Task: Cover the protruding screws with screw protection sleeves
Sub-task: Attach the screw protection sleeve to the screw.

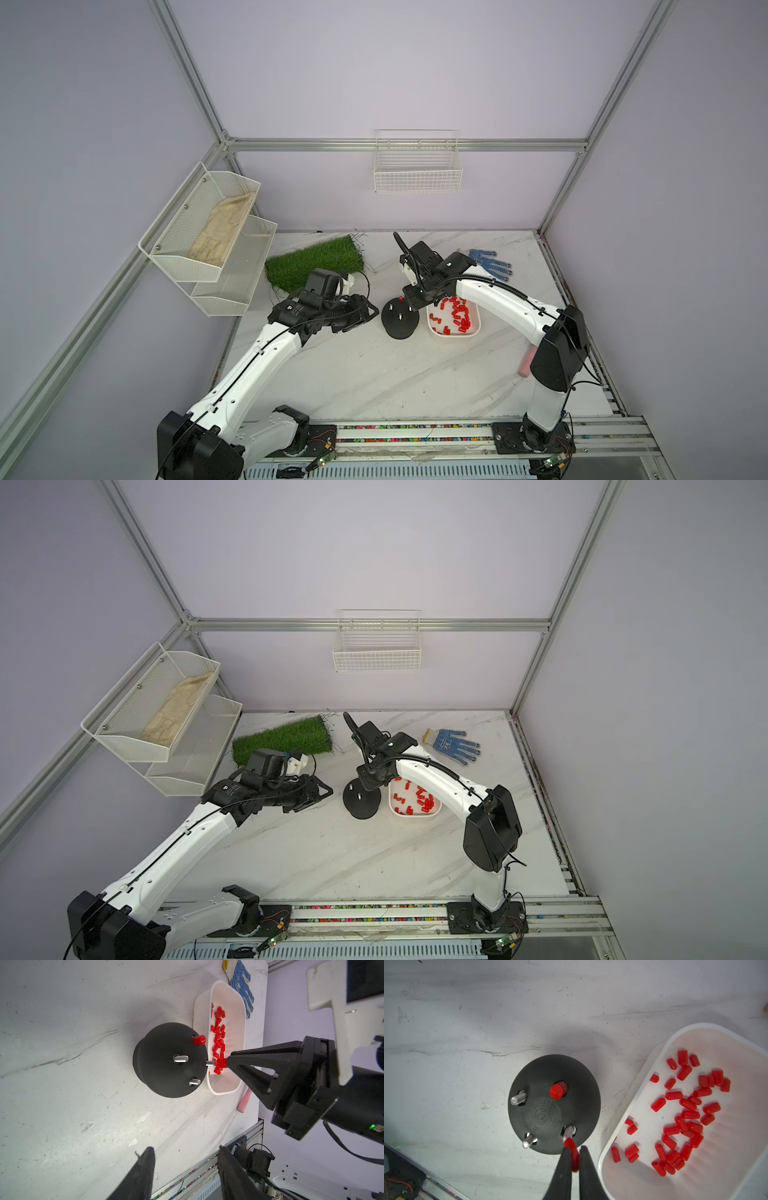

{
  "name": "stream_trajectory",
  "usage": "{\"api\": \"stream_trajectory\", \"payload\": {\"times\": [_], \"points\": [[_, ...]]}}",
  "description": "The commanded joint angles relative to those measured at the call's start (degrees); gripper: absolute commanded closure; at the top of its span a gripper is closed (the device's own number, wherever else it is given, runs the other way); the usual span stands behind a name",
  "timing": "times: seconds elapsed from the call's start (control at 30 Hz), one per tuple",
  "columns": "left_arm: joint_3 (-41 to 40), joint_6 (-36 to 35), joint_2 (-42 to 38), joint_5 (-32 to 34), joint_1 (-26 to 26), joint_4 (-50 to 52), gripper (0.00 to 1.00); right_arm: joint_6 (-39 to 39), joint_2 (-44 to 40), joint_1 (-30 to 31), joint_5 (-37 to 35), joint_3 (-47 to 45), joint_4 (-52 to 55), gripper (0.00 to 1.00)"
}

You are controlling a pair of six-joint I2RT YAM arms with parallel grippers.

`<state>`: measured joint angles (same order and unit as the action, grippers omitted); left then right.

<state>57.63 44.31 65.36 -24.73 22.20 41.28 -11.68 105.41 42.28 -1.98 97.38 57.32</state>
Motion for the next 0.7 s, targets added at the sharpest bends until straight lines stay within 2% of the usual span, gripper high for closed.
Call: {"api": "stream_trajectory", "payload": {"times": [0.0,0.67], "points": [[-1.6,-0.8,-0.9,0.2,0.1,-1.3,0.49,0.8,0.9,0.4,-0.6,-0.7,0.6,0.88],[-1.6,-0.7,-0.9,0.0,0.2,-1.8,0.49,0.5,1.7,0.4,1.3,-0.7,-1.0,0.87]]}}
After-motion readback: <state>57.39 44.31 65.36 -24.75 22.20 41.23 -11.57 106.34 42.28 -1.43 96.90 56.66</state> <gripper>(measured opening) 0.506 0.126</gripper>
